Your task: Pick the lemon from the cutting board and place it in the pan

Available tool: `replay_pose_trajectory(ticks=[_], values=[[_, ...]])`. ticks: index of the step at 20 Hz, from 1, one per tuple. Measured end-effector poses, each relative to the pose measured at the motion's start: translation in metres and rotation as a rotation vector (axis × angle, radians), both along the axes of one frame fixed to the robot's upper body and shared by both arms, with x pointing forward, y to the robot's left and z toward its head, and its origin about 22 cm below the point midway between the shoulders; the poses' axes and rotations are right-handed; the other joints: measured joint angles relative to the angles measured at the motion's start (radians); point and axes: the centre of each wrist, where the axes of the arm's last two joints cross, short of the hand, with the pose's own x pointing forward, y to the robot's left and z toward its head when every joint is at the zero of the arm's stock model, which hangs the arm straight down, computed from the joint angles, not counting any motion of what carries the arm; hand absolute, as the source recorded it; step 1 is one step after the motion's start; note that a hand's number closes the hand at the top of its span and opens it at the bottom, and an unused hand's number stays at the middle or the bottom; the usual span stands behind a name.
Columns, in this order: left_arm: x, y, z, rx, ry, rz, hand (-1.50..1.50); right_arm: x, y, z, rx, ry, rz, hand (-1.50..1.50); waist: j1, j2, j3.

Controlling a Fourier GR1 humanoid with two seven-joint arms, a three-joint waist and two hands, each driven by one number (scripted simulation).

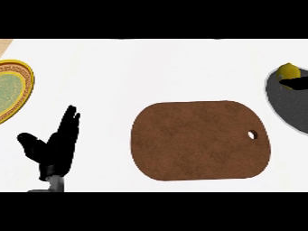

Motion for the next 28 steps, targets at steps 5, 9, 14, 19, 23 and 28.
replay_pose_trajectory(ticks=[5,9,14,19,23,28], values=[[0.0,0.001,-0.002,0.002,0.007,0.008,0.0,0.0,-0.011,0.007,0.264,-0.132,0.052,-1.5,-0.015,-0.003,-0.001],[-0.002,0.003,-0.004,0.002,0.008,0.021,0.0,-0.012,-0.037,0.014,0.457,-0.19,0.093,-1.5,-0.028,-0.009,-0.001],[-0.006,0.006,-0.007,0.006,0.007,0.034,0.0,-0.041,-0.075,0.011,0.623,-0.227,0.191,-1.5,-0.043,-0.016,-0.002],[-0.007,0.008,-0.008,0.003,0.013,0.042,0.0,-0.074,-0.104,-0.002,0.712,-0.223,0.307,-1.5,-0.053,-0.022,-0.003],[-0.008,0.012,-0.01,0.002,0.016,0.05,0.0,-0.092,-0.118,-0.007,0.724,-0.206,0.341,-1.5,-0.06,-0.028,-0.004],[-0.013,0.013,-0.008,0.008,0.02,0.061,0.0,-0.106,-0.124,-0.016,0.718,-0.189,0.32,-1.5,-0.065,-0.031,-0.007]])
